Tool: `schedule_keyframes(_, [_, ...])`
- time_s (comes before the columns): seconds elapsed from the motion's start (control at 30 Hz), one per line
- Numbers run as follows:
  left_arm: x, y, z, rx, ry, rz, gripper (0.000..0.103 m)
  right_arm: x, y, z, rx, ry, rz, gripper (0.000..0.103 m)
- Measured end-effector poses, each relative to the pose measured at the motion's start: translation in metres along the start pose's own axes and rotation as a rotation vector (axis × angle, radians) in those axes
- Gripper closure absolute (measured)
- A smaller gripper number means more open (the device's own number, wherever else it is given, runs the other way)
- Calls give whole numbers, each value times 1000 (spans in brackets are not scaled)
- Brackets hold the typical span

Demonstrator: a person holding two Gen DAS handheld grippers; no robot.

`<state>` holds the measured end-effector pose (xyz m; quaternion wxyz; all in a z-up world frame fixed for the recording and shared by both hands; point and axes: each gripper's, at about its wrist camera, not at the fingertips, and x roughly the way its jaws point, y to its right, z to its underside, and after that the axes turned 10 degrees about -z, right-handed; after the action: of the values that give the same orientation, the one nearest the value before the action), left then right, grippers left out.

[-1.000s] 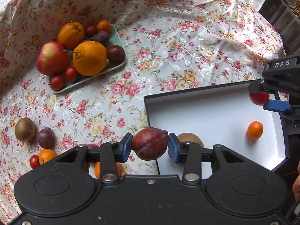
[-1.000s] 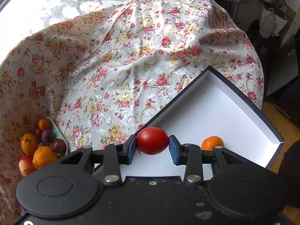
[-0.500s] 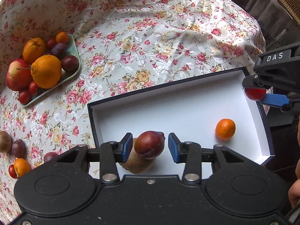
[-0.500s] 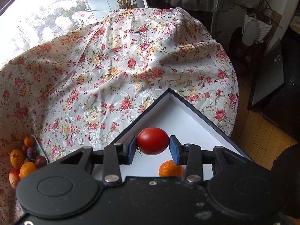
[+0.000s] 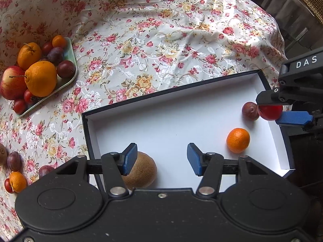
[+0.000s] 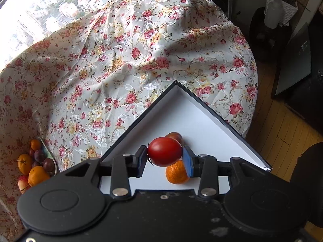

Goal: Organize fruits
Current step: 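Release the plum from the left gripper while the right gripper drops the tomato in the box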

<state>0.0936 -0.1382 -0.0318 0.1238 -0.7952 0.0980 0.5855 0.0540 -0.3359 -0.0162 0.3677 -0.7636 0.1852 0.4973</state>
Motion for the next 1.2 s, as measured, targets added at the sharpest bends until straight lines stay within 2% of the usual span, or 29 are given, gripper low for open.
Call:
schedule_keyframes(0.17, [1, -2, -1, -10, -7, -5, 43, 2, 2, -2, 22, -67, -38, 62])
schedule_keyframes(0.23, [2, -3, -1, -17, -10, -10, 43, 2, -2, -1, -5, -85, -49, 62])
schedule_keyframes(0.37, [1, -7, -1, -32, -7, -25, 43, -3, -14, 4, -100, -63, -58, 62])
schedule_keyframes(0.47, [1, -10, -1, -43, -8, -31, 43, -5, -18, 9, -117, -18, -21, 62])
schedule_keyframes(0.57, [2, -12, -1, -51, -9, -32, 43, -6, -23, 10, -156, -8, -5, 62])
schedule_keyframes(0.8, [4, -14, 1, -44, -21, -40, 43, -4, -23, 9, -152, -21, -2, 62])
schedule_keyframes(0.93, [6, -16, 3, -43, -33, -50, 43, 4, -21, 9, -127, -45, 35, 62])
schedule_keyframes(1.03, [7, -19, 4, -49, -46, -53, 43, 11, -21, 11, -125, -59, 94, 62])
schedule_keyframes(1.2, [9, -29, 5, -64, -66, -67, 43, 19, -27, 18, -168, -91, 171, 63])
